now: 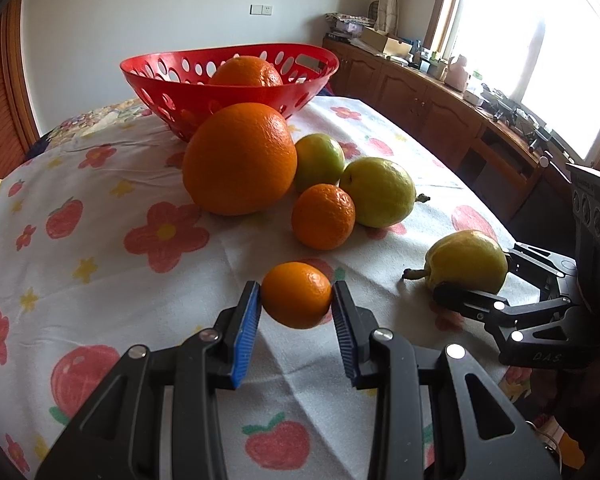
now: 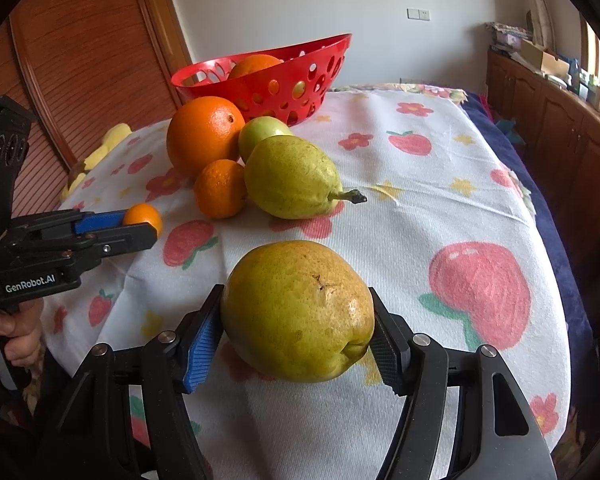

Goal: Organize fruits
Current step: 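Lift the yellow pear with the right tool while the left tool approaches a tangerine, then carry the held pear over the red basket with the right tool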

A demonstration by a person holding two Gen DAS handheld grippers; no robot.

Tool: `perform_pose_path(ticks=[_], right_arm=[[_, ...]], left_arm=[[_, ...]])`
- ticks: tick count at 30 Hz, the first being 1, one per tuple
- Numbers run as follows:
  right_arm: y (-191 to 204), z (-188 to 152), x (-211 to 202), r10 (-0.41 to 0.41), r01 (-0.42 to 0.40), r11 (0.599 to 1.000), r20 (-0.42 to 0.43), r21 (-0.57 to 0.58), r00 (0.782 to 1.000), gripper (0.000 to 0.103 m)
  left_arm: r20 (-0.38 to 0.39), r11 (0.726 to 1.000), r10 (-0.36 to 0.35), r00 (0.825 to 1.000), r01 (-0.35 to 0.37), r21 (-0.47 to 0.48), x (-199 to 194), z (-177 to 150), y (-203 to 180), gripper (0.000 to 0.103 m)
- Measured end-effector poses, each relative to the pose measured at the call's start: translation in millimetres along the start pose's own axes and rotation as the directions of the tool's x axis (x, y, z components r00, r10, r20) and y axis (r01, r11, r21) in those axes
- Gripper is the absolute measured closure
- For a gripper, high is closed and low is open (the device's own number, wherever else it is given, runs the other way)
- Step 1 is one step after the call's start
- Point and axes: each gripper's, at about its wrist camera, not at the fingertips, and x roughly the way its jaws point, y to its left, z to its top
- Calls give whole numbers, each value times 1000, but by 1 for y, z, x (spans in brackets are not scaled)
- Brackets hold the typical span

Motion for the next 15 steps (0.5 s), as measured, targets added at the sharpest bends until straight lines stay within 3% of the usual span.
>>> perform_pose_path(ticks=[7, 15], right_arm=[[1, 9, -7, -2, 2, 1000, 16, -14, 1000, 36], [0, 47, -29, -5, 9, 999, 96, -41, 995, 36]], left_arm=[[35, 1000, -6, 999, 6, -4, -13, 6, 2, 69], [83, 1000, -10, 996, 9, 4, -31, 20, 5, 69]])
